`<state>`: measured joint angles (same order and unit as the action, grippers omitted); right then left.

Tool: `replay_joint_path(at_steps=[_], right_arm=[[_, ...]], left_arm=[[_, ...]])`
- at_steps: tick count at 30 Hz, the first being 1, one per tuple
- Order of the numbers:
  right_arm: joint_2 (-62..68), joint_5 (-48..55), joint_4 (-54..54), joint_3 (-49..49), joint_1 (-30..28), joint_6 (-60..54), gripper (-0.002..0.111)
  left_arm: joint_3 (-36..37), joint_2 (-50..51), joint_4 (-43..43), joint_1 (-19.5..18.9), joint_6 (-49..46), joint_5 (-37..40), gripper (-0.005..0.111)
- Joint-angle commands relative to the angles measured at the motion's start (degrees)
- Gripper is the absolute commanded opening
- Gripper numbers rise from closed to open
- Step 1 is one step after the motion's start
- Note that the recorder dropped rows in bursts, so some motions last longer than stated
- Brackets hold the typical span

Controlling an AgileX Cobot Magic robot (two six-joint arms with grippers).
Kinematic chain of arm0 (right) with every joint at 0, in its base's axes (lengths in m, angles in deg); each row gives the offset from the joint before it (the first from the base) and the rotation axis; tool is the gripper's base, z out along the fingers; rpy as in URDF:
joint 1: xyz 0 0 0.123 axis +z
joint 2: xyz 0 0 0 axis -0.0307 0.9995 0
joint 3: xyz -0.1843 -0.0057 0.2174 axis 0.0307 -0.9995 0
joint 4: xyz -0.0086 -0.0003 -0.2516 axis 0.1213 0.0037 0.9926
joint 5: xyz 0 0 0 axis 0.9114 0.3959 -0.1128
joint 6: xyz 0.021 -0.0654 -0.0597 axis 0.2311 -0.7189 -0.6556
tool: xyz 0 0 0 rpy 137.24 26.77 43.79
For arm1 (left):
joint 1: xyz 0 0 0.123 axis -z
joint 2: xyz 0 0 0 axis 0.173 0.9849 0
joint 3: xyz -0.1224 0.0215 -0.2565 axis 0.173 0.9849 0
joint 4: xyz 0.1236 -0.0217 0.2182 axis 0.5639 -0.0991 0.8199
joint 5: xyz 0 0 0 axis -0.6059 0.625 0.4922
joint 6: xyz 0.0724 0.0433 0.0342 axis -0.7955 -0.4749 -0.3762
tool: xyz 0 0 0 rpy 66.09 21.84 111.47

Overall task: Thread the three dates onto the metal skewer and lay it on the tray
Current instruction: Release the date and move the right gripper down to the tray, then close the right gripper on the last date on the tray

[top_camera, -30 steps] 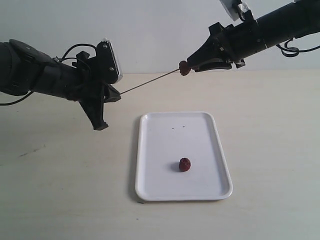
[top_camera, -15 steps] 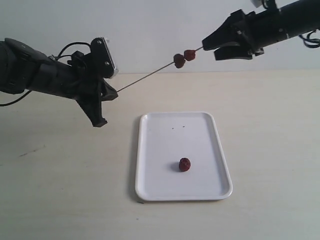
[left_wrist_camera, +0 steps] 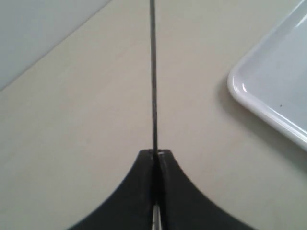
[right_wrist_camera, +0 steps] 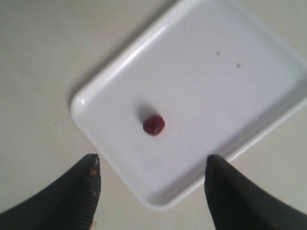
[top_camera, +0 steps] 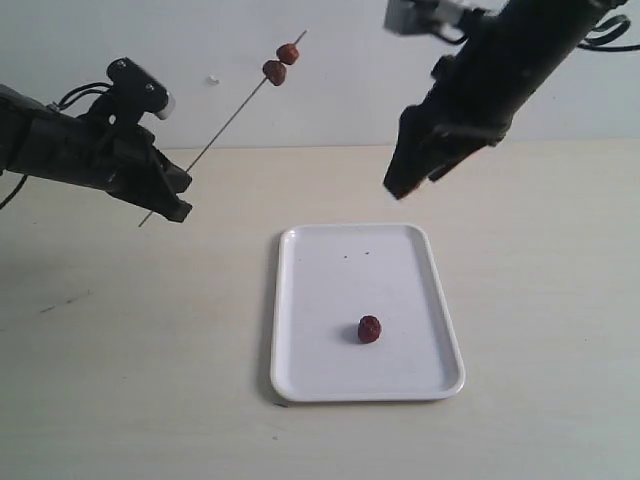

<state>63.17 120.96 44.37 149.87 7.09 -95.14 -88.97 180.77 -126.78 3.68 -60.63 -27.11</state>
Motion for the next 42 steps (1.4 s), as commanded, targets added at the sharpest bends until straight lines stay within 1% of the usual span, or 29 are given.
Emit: replay_joint_path(at_steps=[1,3,6,11,17,25,32,38,42], right_arm=[[-1.13,-1.3,15.54,-6.38,7.99,11.52,0.06],[-1.13,-8.37,17.84,-10.31,10.82,16.38,0.06],[-1.13,-18.3,17.83,-15.65,14.0,16.79,0.061],[-1.13,-25.7,17.63,-21.71,17.87,16.79,0.061],[-0.3,-30.56,18.1,-24.43,19.15,16.88,0.061],[5.05,-37.07,19.41,-24.22,19.15,16.88,0.061],[8.41,-37.94,25.15,-24.22,19.15,20.63,0.061],[9.67,-39.79,25.37,-24.22,19.15,20.87,0.06],[9.77,-40.56,25.37,-24.22,19.15,21.17,0.056]], left_arm=[[-0.35,-0.08,-0.87,-0.52,5.0,-0.26,0.0],[-0.35,-0.08,-0.87,-0.52,6.53,-0.38,0.0],[-0.35,-0.08,-0.87,-0.52,8.24,-1.19,0.0],[-0.35,-0.08,-0.87,-0.52,8.94,-1.44,0.0],[-0.35,-0.08,-0.87,-0.52,9.02,-1.13,0.0],[-0.35,-0.08,-0.87,-0.52,9.02,-0.02,0.0],[-0.35,-0.08,-0.87,-0.52,9.02,-0.02,0.0],[-0.35,-0.08,-0.87,-0.52,8.92,-0.02,0.0],[-0.35,-0.08,-0.87,-0.52,8.81,-0.02,0.0]])
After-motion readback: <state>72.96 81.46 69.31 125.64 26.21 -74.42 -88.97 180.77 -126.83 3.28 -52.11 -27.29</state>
